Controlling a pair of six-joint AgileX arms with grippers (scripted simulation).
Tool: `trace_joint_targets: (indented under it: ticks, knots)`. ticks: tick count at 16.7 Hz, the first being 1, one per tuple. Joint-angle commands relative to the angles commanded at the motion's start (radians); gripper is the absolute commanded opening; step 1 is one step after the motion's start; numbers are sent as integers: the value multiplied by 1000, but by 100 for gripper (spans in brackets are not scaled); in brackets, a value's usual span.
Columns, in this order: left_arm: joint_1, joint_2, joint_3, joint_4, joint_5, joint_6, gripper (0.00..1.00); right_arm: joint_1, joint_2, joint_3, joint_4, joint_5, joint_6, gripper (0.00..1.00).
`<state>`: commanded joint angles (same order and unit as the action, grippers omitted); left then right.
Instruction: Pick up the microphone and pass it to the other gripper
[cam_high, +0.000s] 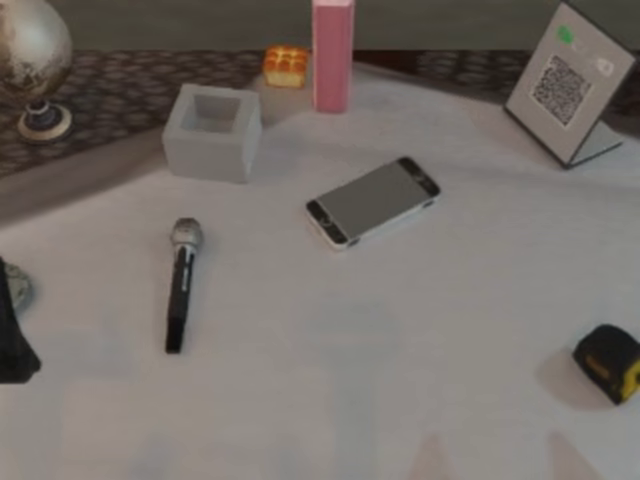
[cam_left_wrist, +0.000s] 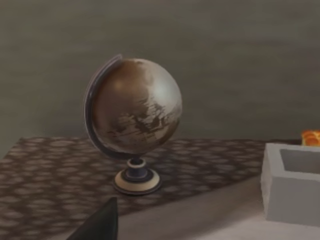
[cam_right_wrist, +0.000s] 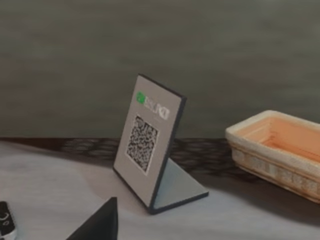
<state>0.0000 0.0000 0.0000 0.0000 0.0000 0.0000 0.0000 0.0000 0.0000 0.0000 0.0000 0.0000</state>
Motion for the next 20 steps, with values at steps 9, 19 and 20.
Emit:
trace_joint_targets:
  ticks: [9,19,20]
  knots:
    - [-57,295,238,-157,11,-51,100,0,0,0,0,0,0,100]
    - [-207,1297,868,-614,35,-191,100,0,0,0,0,0,0,100]
    - [-221,1382,926,-656,38,-204,100,0,0,0,0,0,0,100]
